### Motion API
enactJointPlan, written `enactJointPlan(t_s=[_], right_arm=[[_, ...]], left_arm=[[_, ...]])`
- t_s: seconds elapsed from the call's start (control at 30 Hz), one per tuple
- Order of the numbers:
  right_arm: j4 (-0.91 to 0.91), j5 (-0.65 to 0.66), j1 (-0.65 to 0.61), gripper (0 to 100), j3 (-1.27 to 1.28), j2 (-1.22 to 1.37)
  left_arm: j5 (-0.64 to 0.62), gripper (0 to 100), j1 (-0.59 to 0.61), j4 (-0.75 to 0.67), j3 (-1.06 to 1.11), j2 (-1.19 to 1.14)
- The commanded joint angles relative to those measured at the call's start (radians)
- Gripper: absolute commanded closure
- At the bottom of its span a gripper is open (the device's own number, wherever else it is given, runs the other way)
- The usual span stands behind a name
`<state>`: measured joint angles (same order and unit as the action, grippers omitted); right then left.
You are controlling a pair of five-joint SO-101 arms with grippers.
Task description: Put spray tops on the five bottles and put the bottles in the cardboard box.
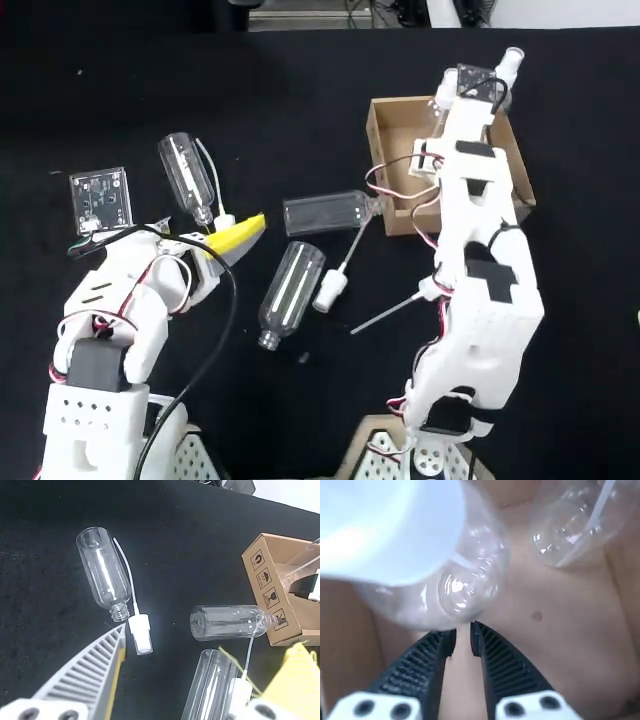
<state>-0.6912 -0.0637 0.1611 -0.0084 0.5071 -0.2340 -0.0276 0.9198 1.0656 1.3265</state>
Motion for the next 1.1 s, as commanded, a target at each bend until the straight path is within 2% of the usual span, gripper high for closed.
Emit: enactJointPlan(t_s=[0.0,0.8,0.93,1.07], right_arm=[[0.041,0.000,0.017,98.8,-0.070,-0.001],[0.101,-0.002,0.015,98.8,-0.091,0.016],[0.092,-0.002,0.015,98.8,-0.084,0.013],[0.006,-0.002,0.017,98.8,-0.093,-0.005]], left_arm=[[-0.006,55,0.005,-0.017,-0.012,0.017],[-0.006,55,0.005,-0.015,-0.012,0.017],[-0.006,55,0.005,-0.015,-0.012,0.017],[-0.006,55,0.005,-0.015,-0.012,0.017]])
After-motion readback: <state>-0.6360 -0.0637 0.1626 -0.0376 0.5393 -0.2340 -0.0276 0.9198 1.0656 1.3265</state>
